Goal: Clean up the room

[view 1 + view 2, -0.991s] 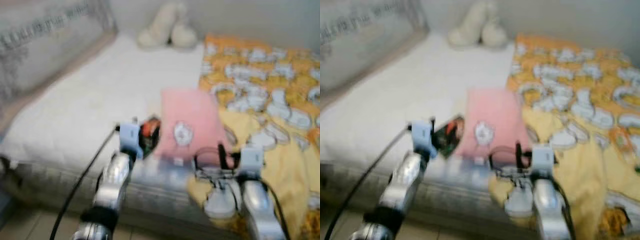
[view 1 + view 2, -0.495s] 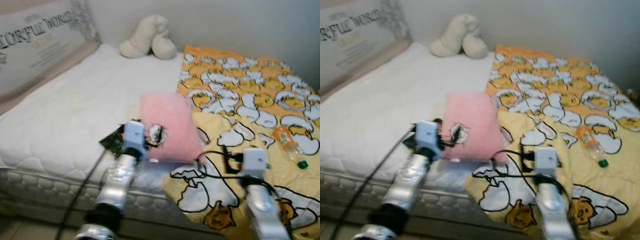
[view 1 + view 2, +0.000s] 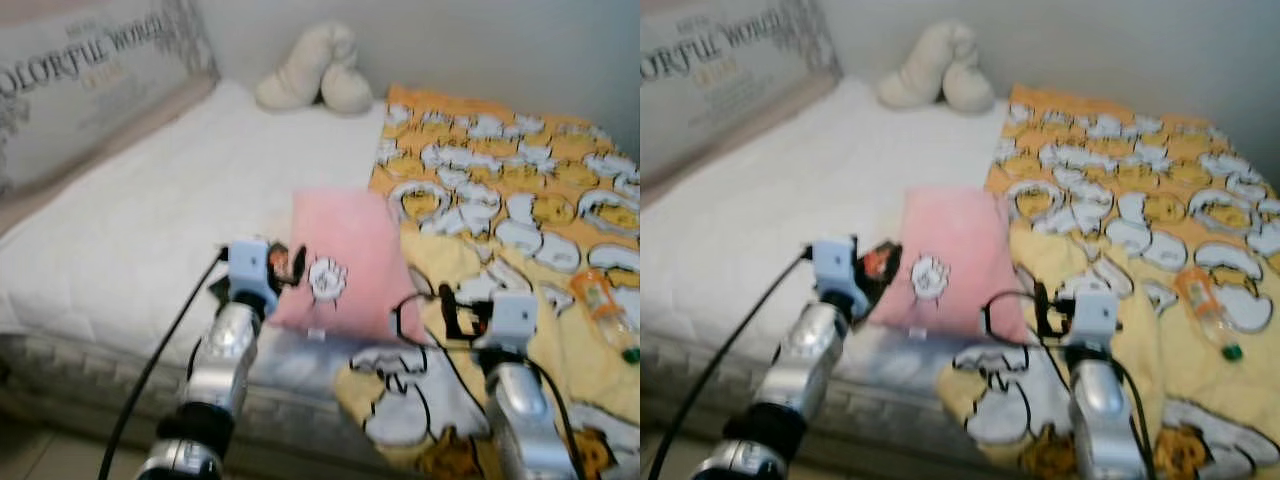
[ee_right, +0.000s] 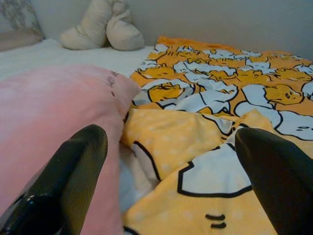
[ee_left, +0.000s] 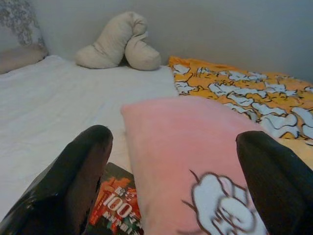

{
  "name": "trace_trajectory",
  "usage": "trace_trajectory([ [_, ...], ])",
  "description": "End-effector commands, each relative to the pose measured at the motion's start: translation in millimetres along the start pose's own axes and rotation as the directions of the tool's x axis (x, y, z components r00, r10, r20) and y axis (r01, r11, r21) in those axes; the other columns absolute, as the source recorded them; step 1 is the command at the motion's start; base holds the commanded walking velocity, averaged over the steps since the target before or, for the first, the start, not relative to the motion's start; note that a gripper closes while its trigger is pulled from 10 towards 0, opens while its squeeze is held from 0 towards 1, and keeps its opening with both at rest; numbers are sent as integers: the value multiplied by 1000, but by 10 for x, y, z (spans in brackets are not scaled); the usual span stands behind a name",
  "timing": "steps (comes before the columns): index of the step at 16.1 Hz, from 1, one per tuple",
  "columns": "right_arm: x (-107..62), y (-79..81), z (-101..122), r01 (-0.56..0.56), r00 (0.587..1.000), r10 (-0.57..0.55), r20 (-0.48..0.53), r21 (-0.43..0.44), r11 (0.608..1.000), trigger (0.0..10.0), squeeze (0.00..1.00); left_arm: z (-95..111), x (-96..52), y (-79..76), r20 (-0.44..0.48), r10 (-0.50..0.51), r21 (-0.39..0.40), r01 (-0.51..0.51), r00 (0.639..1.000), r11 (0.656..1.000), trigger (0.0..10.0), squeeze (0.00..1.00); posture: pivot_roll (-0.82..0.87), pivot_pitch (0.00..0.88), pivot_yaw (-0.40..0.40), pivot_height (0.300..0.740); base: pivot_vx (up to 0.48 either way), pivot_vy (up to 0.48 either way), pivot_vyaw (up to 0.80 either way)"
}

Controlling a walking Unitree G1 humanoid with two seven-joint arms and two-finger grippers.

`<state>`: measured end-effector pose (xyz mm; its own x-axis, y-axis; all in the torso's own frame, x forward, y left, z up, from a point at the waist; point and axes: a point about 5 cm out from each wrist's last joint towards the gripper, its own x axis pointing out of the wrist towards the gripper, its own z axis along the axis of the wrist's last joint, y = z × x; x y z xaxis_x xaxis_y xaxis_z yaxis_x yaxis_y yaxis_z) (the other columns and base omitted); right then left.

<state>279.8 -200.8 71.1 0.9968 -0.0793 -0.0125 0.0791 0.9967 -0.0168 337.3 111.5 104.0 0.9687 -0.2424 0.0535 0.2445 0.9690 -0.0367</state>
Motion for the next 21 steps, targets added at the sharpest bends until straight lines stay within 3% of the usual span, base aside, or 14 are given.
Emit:
trace_trajectory([
  [1, 16, -20, 18, 2, 1000, -2, 0, -2, 1000, 10000, 0, 48, 51, -61, 10, -18, 2, 18, 1000, 1000, 10000, 0, 107, 0, -15, 740, 458, 0, 0],
  [6, 107, -68, 114, 8, 1000, -8, 23, 6, 1000, 10000, 0, 98, 88, -61, 18, -35, 28, 34, 999, 999, 10000, 0, 111, 0, -13, 740, 461, 0, 0],
  [7, 159, -116, 159, 31, 999, -31, 22, 16, 999, 10000, 0, 133, 124, -89, 15, -57, 53, 56, 998, 997, 10000, 0, 112, 0, -14, 740, 458, 0, 0],
  [8, 217, -202, 197, 72, 997, -73, 13, 59, 996, 10000, 0, 146, 199, -134, -46, -75, 103, 79, 996, 992, 10000, 0, 115, 0, -13, 740, 0, 0, 0],
  [10, 307, -311, 148, 95, 994, -82, -72, 195, 976, 10000, 0, 164, 349, -186, -199, -152, 43, 164, 968, 986, 10000, 0, 114, 0, -7, 740, 0, 0, 0],
  [13, 372, -283, 52, 33, 986, 29, -163, 363, 931, 10000, 0, 151, 440, -112, -339, -191, -73, 177, 921, 981, 10000, 0, 101, 0, 15, 740, 0, 0, 0],
  [15, 385, -276, 35, 4, 983, 71, -168, 406, 914, 10000, 0, 169, 436, -160, -357, -280, -92, 265, 891, 960, 10000, 0, 98, 0, 22, 740, 0, 0, 0],
  [18, 379, -211, -56, -11, 977, 102, -189, 433, 901, 10000, 0, 41, 383, -45, -406, -198, -129, 159, 892, 979, 10000, 0, 105, 0, 22, 740, 0, 0, 0],
  [21, 400, -45, -142, -57, 956, 177, -233, 447, 893, 10000, 0, -125, 270, -122, -443, -257, -245, 160, 859, 956, 10000, 0, 109, 65, -15, 740, 0, 0, 0],
])
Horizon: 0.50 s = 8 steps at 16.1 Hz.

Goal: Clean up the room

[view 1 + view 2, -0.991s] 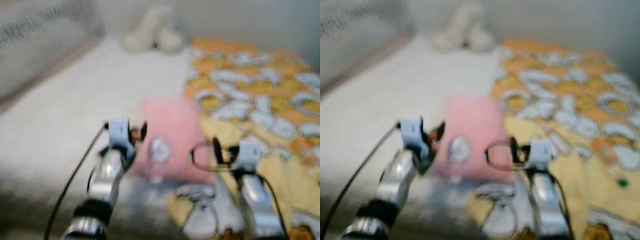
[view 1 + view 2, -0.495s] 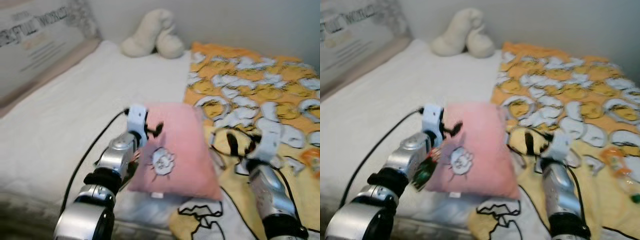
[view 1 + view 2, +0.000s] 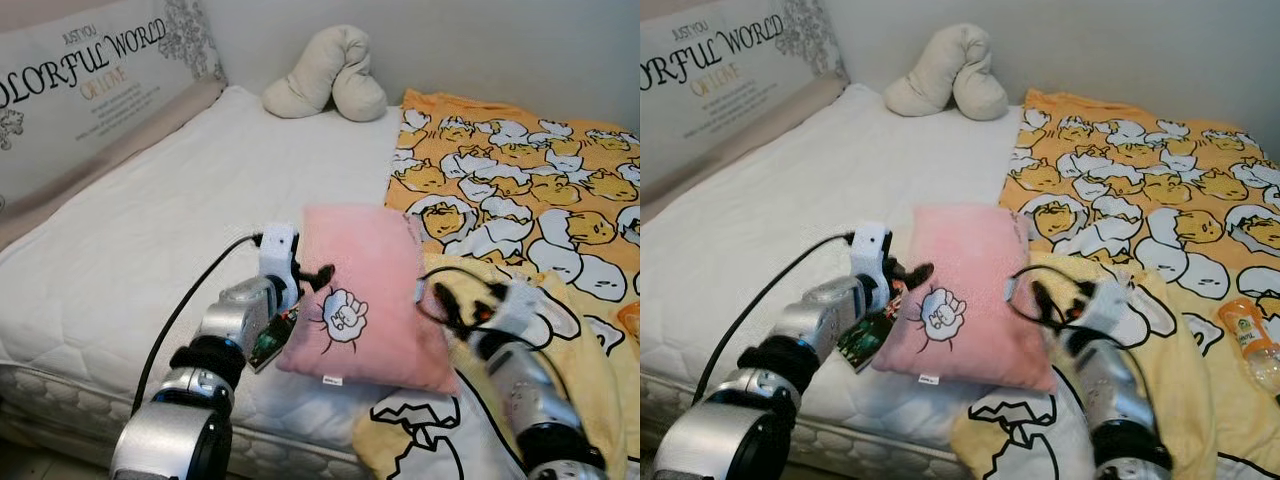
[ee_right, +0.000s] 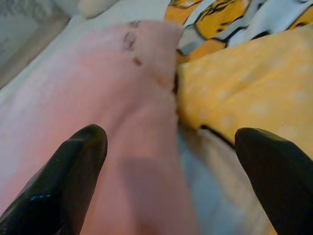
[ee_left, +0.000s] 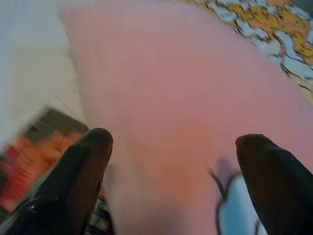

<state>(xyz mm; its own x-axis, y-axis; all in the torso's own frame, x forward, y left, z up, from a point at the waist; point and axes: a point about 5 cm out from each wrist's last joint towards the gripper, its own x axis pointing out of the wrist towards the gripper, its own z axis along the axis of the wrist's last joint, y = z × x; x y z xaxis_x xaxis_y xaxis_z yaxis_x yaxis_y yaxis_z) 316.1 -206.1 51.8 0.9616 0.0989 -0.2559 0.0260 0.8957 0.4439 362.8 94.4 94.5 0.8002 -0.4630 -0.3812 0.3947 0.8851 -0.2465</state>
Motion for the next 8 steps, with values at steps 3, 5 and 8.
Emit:
trace_trajectory([
  [3, 81, 119, -79, -41, 998, 40, -52, -9, 999, 10000, 0, -228, -15, 15, 2, 6, -186, -6, 1000, 983, 10000, 0, 96, 111, -36, 740, 0, 0, 0],
  [5, 146, 166, -147, -40, 996, 39, -82, -11, 999, 10000, 0, -390, 32, -77, -50, 14, -253, -26, 999, 967, 10000, 0, 89, 152, -43, 740, 0, 0, 0],
  [8, 212, 226, -139, -20, 995, 20, -100, 6, 1000, 6314, 0, -465, 41, -69, -70, 60, -289, -78, 996, 954, 10000, 0, 94, 152, -30, 740, 0, 0, 0],
])
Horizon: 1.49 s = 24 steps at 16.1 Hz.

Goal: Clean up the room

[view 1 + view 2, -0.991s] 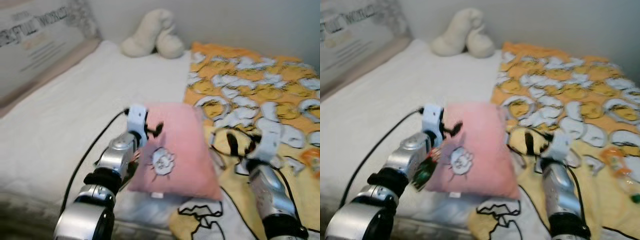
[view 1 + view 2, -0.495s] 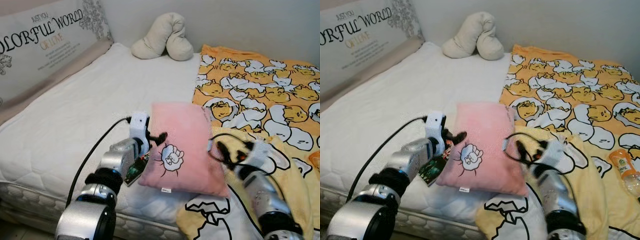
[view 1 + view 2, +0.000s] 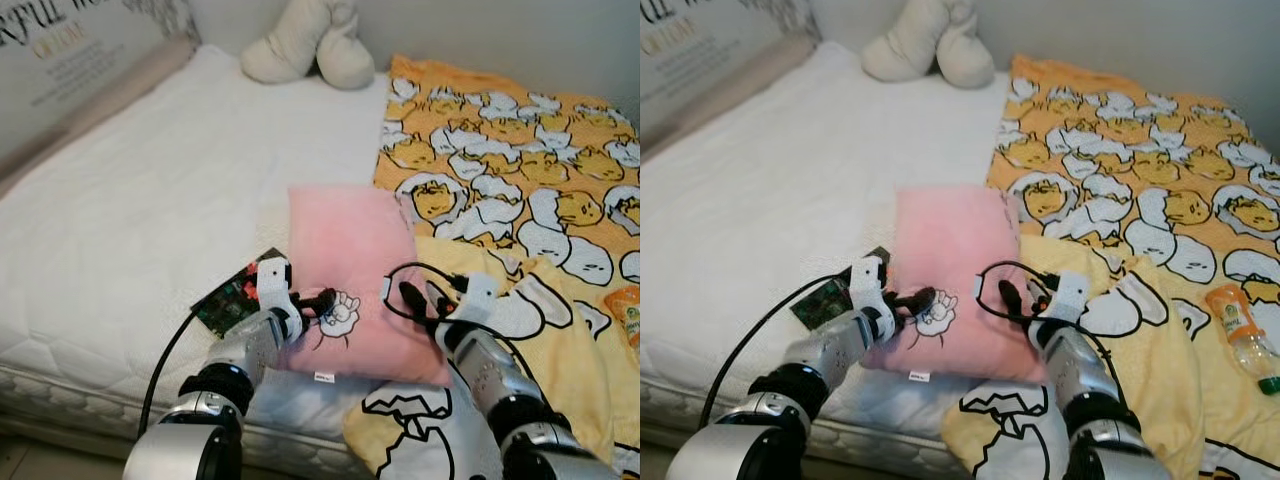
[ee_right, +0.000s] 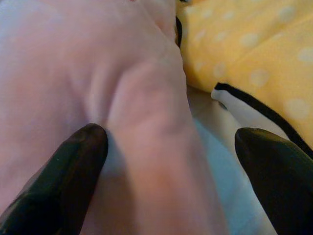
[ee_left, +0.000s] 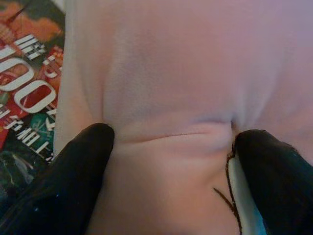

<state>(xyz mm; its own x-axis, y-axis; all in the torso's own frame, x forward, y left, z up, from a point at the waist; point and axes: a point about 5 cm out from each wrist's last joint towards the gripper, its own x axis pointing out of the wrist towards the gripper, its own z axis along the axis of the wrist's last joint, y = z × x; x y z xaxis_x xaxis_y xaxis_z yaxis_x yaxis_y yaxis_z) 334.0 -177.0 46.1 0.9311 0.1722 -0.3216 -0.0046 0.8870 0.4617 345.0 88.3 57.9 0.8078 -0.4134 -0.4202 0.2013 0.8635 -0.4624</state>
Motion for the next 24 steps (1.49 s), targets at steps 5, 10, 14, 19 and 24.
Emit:
trace_trajectory([
  [5, 24, -7, -75, 37, 999, -33, -39, 93, 995, 0, 0, -75, 47, -54, -47, 29, -25, -30, 998, 999, 0, 0, 100, 70, -23, 740, 0, 0, 0],
  [10, -36, -143, -81, 99, 995, -100, -18, -7, 995, 0, 0, -70, 69, -110, -81, 20, 156, -7, 997, 988, 0, 0, 100, 73, -16, 740, 0, 0, 0],
  [14, -52, -135, -168, 96, 995, -95, -31, 3, 995, 0, 0, -86, 74, -135, -83, 0, 181, 16, 997, 983, 0, 0, 85, 42, 7, 740, 0, 0, 0],
  [19, -86, -172, -261, 126, 991, -124, -47, 21, 992, 0, 0, -27, 91, -180, -67, -14, 233, 29, 998, 972, 0, 0, 72, 24, 22, 740, 0, 0, 0],
  [24, -99, -214, -287, 165, 985, -160, -64, 89, 982, 0, 0, 4, 107, -240, -53, -47, 232, 58, 997, 971, 0, 0, 60, 3, 31, 740, 0, 0, 0],
])
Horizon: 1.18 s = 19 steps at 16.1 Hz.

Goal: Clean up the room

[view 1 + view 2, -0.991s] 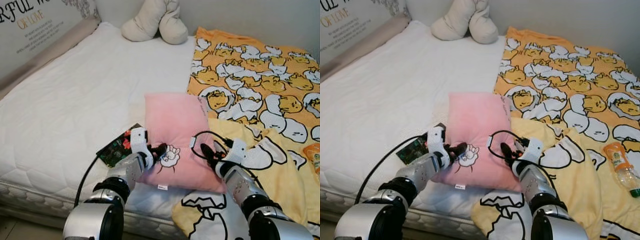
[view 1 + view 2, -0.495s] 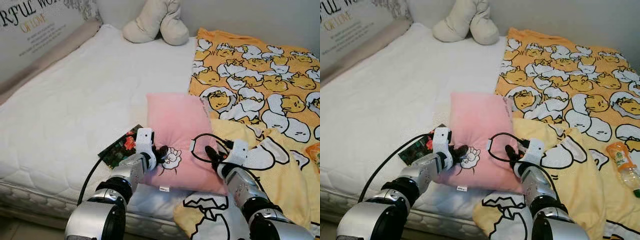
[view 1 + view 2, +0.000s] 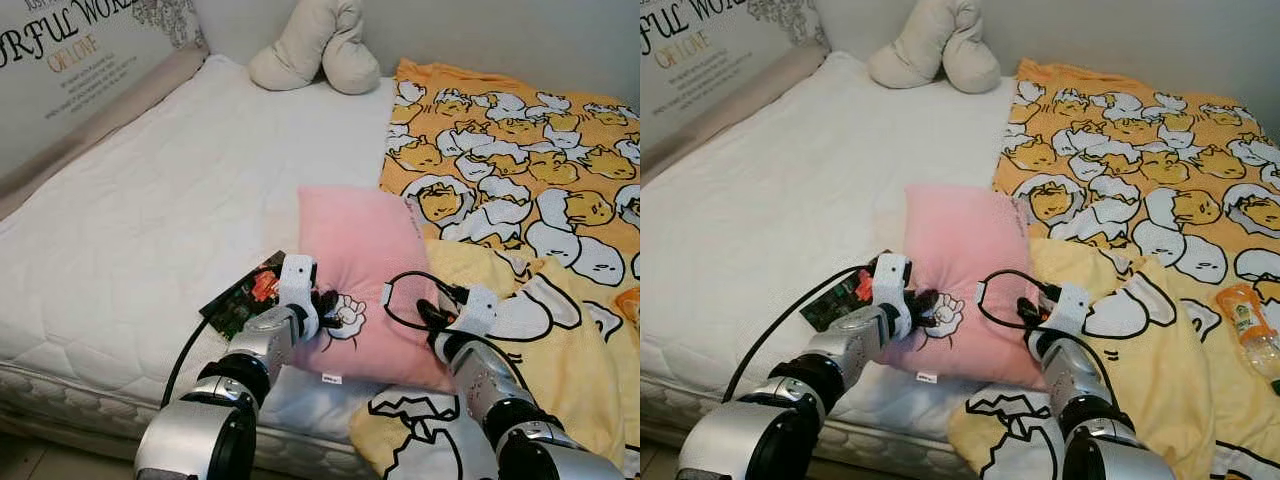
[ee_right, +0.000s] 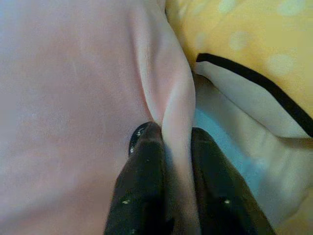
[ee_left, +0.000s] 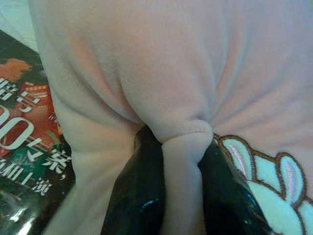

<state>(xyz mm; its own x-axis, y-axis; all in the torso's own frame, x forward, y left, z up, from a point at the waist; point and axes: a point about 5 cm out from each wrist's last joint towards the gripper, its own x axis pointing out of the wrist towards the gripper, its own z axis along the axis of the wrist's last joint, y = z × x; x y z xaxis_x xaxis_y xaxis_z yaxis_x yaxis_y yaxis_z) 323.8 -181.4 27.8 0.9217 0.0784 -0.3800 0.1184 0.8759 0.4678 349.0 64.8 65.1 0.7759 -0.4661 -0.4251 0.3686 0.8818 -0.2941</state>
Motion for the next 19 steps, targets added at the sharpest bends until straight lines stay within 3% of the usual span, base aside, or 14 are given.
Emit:
trace_trajectory([
  [1, -41, -102, -108, 56, 997, -54, -49, 41, 998, 0, 0, 3, 10, -16, -15, -2, 3, 3, 1000, 1000, 0, 0, 60, 3, 31, 740, 0, 0, 0],
  [3, -23, -96, -37, 65, 998, -64, -29, 28, 997, 0, 0, 88, 17, -24, 13, -6, 6, 6, 1000, 1000, 0, 0, 54, 0, 36, 740, 0, 0, 0],
  [5, 52, 39, 206, 20, 998, -22, 59, 33, 999, 0, 0, 406, 26, -73, 117, -46, 52, 40, 992, 998, 0, 0, 54, 0, 43, 740, 0, 0, 0],
  [8, 86, 311, 755, -66, 952, 93, 292, -103, 992, 0, 0, 1187, -77, -196, 343, -144, 210, 73, 928, 975, 0, 0, 52, 0, 55, 740, 0, 0, 0],
  [9, 49, 351, 921, -48, 923, 101, 372, -149, 988, 0, 0, 1400, -140, -268, 409, -200, 279, 87, 891, 956, 0, 0, 55, 0, 58, 740, 0, 0, 0],
  [10, 16, 368, 1014, -22, 904, 99, 417, -184, 983, 0, 0, 1486, -178, -308, 440, -231, 339, 78, 868, 938, 0, 0, 54, 0, 59, 740, 0, 0, 0],
  [11, -73, 420, 1149, 22, 861, 108, 498, -248, 968, 10000, 0, 1574, -243, -334, 499, -255, 455, 0, 828, 891, 10000, 0, 43, 0, 66, 740, 0, 0, 0],
  [13, -153, 444, 1130, 26, 837, 119, 534, -255, 966, 10000, 0, 1526, -248, -294, 527, -256, 368, 54, 810, 928, 10000, 0, 38, 0, 69, 740, 0, 141, 0],
  [15, -162, 405, 1023, 38, 850, 94, 518, -239, 970, 10000, 0, 1472, -252, -254, 547, -220, 367, 5, 807, 930, 10000, 0, 38, 0, 69, 740, 0, 480, 0],
  [19, -190, 442, 919, 37, 864, 106, 492, -272, 962, 10000, 0, 1295, -197, -248, 534, -194, 326, 11, 823, 945, 10000, 0, 49, 0, 56, 740, 0, 480, 0],
])
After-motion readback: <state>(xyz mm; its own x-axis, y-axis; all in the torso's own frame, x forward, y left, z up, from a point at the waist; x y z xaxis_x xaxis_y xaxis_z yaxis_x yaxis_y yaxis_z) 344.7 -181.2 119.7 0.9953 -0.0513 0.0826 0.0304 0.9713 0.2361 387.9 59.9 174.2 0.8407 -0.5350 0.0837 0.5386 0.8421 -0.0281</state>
